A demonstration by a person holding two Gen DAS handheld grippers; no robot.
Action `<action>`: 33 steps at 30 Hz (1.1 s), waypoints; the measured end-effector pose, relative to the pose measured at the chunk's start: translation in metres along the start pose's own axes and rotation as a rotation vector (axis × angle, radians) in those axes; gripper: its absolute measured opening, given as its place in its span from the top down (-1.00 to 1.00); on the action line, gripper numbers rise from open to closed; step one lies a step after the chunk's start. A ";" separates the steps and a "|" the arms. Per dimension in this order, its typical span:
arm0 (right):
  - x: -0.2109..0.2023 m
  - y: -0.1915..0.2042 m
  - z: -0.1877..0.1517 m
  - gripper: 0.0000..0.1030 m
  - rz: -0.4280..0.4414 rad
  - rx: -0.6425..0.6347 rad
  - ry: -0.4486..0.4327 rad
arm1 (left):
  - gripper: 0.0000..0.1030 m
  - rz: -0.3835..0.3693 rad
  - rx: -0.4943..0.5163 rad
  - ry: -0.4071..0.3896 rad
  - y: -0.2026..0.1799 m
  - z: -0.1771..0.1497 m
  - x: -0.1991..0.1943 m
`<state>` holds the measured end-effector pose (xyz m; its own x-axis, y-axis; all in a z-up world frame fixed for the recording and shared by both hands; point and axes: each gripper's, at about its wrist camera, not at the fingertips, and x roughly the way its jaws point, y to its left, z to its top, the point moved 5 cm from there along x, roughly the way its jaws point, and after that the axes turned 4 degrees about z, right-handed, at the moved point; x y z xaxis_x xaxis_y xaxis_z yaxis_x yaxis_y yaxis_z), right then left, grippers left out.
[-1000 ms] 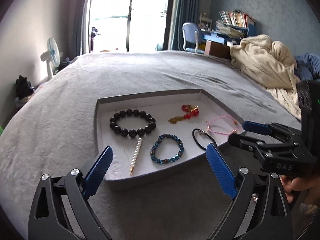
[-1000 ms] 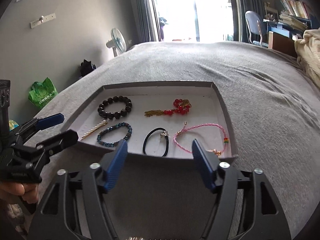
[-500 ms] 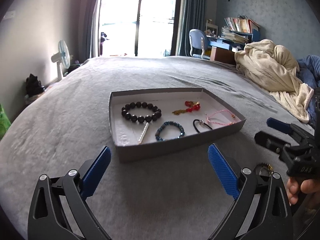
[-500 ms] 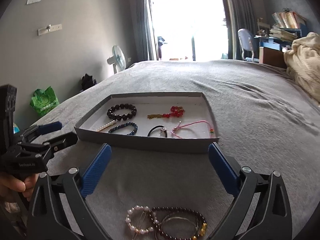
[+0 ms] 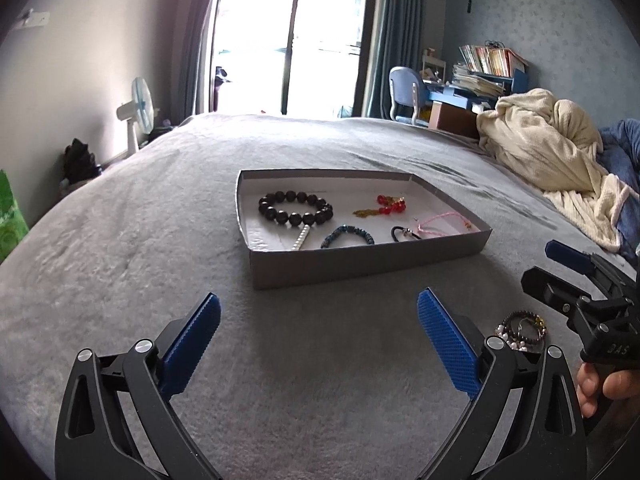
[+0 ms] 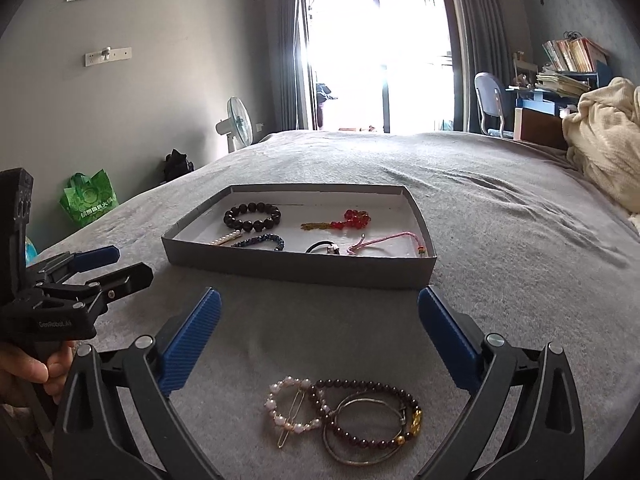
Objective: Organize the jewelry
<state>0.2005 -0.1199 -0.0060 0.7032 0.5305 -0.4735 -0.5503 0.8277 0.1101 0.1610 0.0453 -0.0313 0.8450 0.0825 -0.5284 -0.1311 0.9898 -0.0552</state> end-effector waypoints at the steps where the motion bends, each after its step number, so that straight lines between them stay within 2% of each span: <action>1: -0.001 0.000 -0.001 -0.89 -0.001 0.001 -0.003 | -0.90 0.006 -0.001 -0.001 0.001 0.000 0.000; 12: -0.010 -0.007 -0.003 -0.89 0.001 0.047 -0.011 | -0.90 0.029 0.009 0.006 0.000 -0.003 -0.001; 20: -0.022 -0.035 -0.011 -0.89 -0.022 0.167 0.031 | -0.90 0.035 0.051 0.001 -0.006 -0.006 -0.003; 28: -0.029 -0.056 -0.018 -0.89 -0.067 0.226 0.062 | -0.90 -0.052 0.124 0.024 -0.038 -0.008 -0.007; 33: -0.033 -0.063 -0.020 -0.89 -0.100 0.228 0.072 | -0.84 -0.143 0.137 0.093 -0.064 -0.013 -0.001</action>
<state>0.2026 -0.1933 -0.0147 0.7109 0.4359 -0.5520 -0.3576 0.8998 0.2500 0.1615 -0.0196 -0.0378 0.7976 -0.0651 -0.5996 0.0639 0.9977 -0.0233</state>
